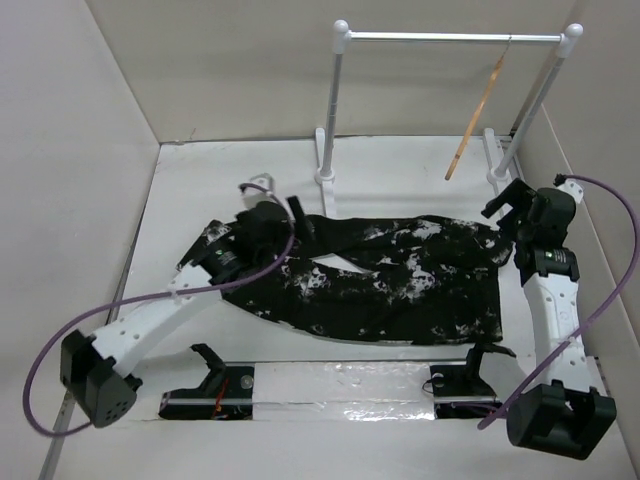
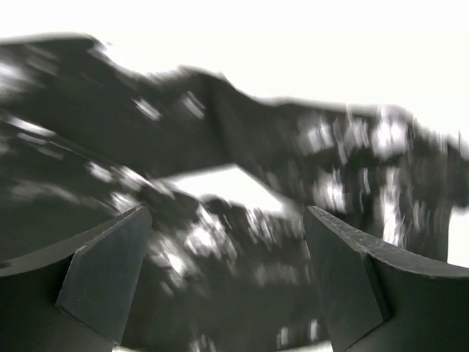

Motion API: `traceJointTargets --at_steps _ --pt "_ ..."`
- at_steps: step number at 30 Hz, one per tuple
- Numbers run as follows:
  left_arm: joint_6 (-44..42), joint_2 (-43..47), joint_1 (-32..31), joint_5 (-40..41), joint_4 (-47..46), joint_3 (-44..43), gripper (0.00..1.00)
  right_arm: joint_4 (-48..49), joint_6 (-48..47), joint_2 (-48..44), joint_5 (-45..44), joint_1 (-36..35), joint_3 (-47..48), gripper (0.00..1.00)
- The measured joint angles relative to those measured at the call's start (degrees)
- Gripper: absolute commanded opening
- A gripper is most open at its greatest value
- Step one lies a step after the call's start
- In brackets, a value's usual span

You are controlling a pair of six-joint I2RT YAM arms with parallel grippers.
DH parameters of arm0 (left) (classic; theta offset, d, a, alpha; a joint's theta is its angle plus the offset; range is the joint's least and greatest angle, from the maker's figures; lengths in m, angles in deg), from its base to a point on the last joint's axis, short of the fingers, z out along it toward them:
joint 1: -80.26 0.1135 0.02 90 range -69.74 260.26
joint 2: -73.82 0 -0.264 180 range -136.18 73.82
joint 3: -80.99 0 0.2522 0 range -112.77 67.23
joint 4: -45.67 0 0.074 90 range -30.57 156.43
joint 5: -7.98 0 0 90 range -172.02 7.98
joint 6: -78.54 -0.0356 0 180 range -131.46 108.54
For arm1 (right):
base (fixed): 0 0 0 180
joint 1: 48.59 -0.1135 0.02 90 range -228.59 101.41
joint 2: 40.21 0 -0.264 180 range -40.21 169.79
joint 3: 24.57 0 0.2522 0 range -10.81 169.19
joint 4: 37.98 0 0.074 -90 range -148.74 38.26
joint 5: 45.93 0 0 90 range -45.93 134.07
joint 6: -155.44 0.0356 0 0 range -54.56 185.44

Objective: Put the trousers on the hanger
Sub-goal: Flatten out the trousers at the center of the board.

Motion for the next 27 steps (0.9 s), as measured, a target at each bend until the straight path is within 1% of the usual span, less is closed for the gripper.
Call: traceJointTargets --at_steps 1,2,3,4,5,6,8,9,10,11,13,14,15,17,18,20,23,27 --pt "0.2 2.5 3.0 0.3 -1.0 1.4 0.83 0.8 0.0 -0.3 1.0 -0.1 0.0 0.94" --pt "0.5 4.5 6.3 0.7 -2.1 2.8 0.82 1.6 0.0 -1.0 1.9 -0.8 -0.2 0.72" --pt "0.8 6.1 9.5 1.2 -3.6 4.3 0.81 2.3 -0.2 -1.9 2.7 -1.9 -0.4 0.55" --pt "1.1 7.3 13.1 1.7 -5.0 6.1 0.81 3.6 -0.1 -3.3 3.6 -3.2 -1.0 0.36" --pt "1.2 7.9 16.4 1.8 -6.3 7.7 0.81 4.8 -0.2 -4.9 4.8 -5.0 -2.1 0.02" --pt "1.4 8.1 19.5 1.7 -7.5 9.2 0.81 5.6 -0.2 -6.6 6.1 -7.4 -3.1 0.00" --pt "1.9 6.6 24.6 1.2 -7.9 11.0 0.82 7.5 0.0 -8.5 9.2 -13.3 -5.4 0.00" --pt "2.2 5.2 26.3 1.1 -7.9 11.5 0.83 8.8 0.1 -8.9 10.6 -16.9 -6.8 0.00" --pt "2.8 3.9 27.6 1.5 -7.9 11.9 0.89 9.7 0.1 -8.5 11.6 -21.1 -7.9 0.00" --pt "3.2 3.1 28.5 2.1 -8.0 12.5 0.90 10.7 0.0 -7.6 12.3 -25.1 -8.9 0.02" --pt "4.8 2.6 30.5 2.8 -7.8 14.4 0.90 12.2 -0.2 -4.1 12.5 -35.2 -10.2 0.08" --pt "5.4 2.9 31.5 2.8 -7.9 15.4 0.90 12.8 -0.2 -1.7 12.5 -39.9 -10.8 0.17" --pt "6.1 3.4 33.2 2.6 -8.2 16.7 0.90 13.4 -0.3 0.3 12.6 -43.8 -11.3 0.23" --pt "7.5 5.2 36.9 2.8 -8.2 19.3 0.91 14.7 -0.3 3.2 12.3 -50.5 -12.2 0.34" --pt "8.2 6.3 38.9 3.0 -8.3 20.5 0.92 15.3 -0.3 4.3 12.2 -52.9 -12.4 0.35" --pt "9.3 8.4 42.1 3.5 -8.3 22.6 0.99 17.1 -0.3 6.2 11.7 -56.9 -12.4 0.35" --pt "10.4 9.6 46.1 3.3 -8.9 24.0 0.99 19.6 -0.4 8.5 10.5 -61.3 -12.4 0.35" --pt "11.5 4.7 49.2 3.1 -10.0 23.1 0.99 20.5 -0.6 9.2 9.5 -64.9 -12.4 0.36"
